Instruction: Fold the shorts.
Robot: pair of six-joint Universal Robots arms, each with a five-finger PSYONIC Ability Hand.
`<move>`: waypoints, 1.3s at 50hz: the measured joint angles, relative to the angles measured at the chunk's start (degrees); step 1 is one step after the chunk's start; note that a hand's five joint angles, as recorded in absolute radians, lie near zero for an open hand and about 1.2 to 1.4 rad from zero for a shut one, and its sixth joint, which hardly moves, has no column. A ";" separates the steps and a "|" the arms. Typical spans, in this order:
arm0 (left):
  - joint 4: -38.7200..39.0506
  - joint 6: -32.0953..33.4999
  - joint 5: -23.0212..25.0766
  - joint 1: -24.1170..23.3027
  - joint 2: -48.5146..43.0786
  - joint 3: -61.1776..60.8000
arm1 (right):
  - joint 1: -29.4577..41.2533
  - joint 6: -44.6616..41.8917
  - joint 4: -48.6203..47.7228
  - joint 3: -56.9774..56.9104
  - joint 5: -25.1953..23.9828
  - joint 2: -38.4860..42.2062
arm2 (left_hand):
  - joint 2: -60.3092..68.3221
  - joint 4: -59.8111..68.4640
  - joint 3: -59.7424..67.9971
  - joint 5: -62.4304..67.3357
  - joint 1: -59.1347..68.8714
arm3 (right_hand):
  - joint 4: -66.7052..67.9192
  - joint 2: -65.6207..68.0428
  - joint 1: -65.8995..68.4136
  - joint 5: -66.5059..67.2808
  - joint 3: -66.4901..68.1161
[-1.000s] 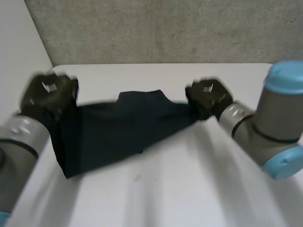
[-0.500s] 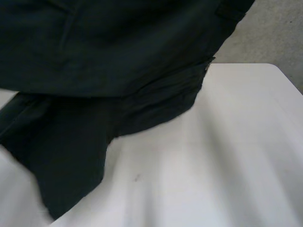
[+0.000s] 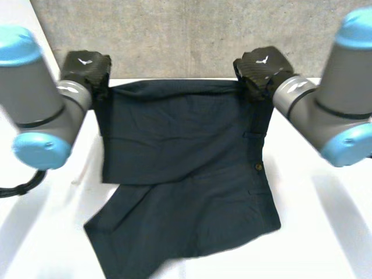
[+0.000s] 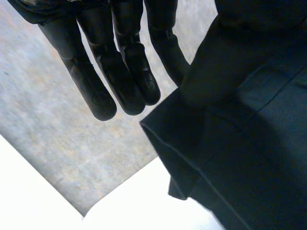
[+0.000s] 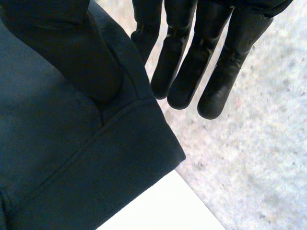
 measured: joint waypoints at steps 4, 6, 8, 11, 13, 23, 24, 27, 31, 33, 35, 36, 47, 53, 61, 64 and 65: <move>0.67 0.60 -0.50 0.09 -11.18 11.27 | 0.16 -1.10 -4.86 -5.69 3.28 8.11 | 0.00 0.01 0.01 0.00 0.00 | 0.00 0.00 0.00 0.00 0.00; 0.79 1.12 -1.16 0.13 -16.85 18.89 | 0.28 -1.55 -9.64 -9.31 5.27 12.74 | 0.01 0.02 0.01 0.00 0.00 | 0.01 0.00 0.00 0.00 0.00; 0.81 1.44 -1.59 0.19 -19.64 23.15 | 0.32 -1.68 -11.98 -10.61 5.71 14.50 | -0.45 -0.45 -0.46 -0.40 -0.65 | -1.21 -1.19 -1.84 -1.21 -1.22; 0.95 2.08 -1.94 0.15 -25.73 33.01 | 0.22 -1.83 -18.36 -13.65 3.64 19.30 | -24.41 -23.26 -22.82 -21.82 -24.35 | -31.17 -31.63 -31.36 -30.02 -31.14; 1.08 2.31 -1.75 -0.06 -28.13 37.05 | 0.21 -1.81 -20.36 -15.02 1.74 21.31 | -45.51 -45.01 -44.06 -43.36 -46.06 | -38.12 -39.90 -37.18 -36.96 -38.17; -2.03 2.19 -0.80 -2.54 -27.07 34.50 | -0.19 -1.35 -12.26 -12.71 2.63 19.08 | -57.10 -56.89 -55.95 -54.13 -52.43 | -54.93 -54.90 -45.36 -51.99 -55.52; -3.05 2.05 -0.81 -2.66 -25.36 32.05 | -0.30 -1.35 -10.86 -10.99 3.23 17.41 | -57.12 -56.89 -55.95 -54.14 -52.43 | -54.93 -54.90 -45.36 -51.99 -55.52; -5.81 1.62 -0.82 -2.86 -19.59 23.83 | -0.60 -1.45 -7.31 -5.15 4.13 12.01 | -57.12 -56.89 -55.95 -54.14 -52.43 | -54.93 -54.90 -45.36 -51.99 -55.52; -8.75 0.68 -0.77 -3.07 -9.48 9.20 | -1.32 -1.65 -2.35 5.10 3.20 3.60 | -57.12 -56.88 -55.95 -54.14 -52.43 | -54.93 -54.90 -45.36 -51.99 -55.52; -9.91 -0.52 -0.70 -3.48 -1.95 -1.61 | -1.86 -1.73 0.47 11.83 1.53 -1.35 | -57.12 -56.88 -55.95 -54.14 -52.43 | -54.93 -54.90 -45.36 -51.99 -55.52; -10.18 -1.37 -0.69 -3.82 1.59 -6.64 | -2.33 -1.77 2.09 16.51 -0.05 -4.17 | -57.12 -56.88 -55.95 -54.14 -52.43 | -54.93 -54.90 -45.36 -51.99 -55.52; -10.18 -1.37 -0.69 -3.82 1.59 -6.64 | -2.33 -1.77 2.09 16.51 -0.05 -4.17 | -57.12 -56.88 -55.95 -54.14 -52.43 | -54.93 -54.90 -45.36 -51.99 -55.52; -9.24 -12.76 -0.72 -11.14 26.57 -43.11 | -6.47 -2.01 -3.59 44.44 -7.49 -12.91 | -55.35 -55.61 -55.68 -53.85 -52.24 | -48.40 -47.99 -39.85 -46.39 -47.51; -8.70 -15.04 -0.94 -13.13 28.63 -49.57 | -7.06 -2.06 -10.97 50.21 -8.16 -12.87 | -55.35 -55.61 -55.68 -53.84 -52.24 | -45.48 -44.89 -37.08 -43.56 -44.57; -5.72 -18.01 -2.42 -13.95 27.98 -53.26 | -6.98 -2.68 -16.77 52.84 -8.67 -11.37 | -51.54 -51.43 -51.45 -49.59 -46.88 | -35.13 -33.76 -28.26 -34.10 -33.96; -4.94 -18.36 -3.29 -14.29 27.25 -53.16 | -6.94 -3.07 -17.97 52.69 -9.02 -10.26 | -50.53 -50.35 -50.32 -48.53 -45.90 | -3.05 -1.94 -3.96 -3.73 -2.66; -4.90 -18.37 -3.34 -14.37 27.15 -53.13 | -6.93 -3.10 -18.09 52.67 -9.05 -10.19 | -50.49 -50.35 -50.31 -48.51 -45.90 | -1.35 -0.42 -3.96 -2.05 -1.03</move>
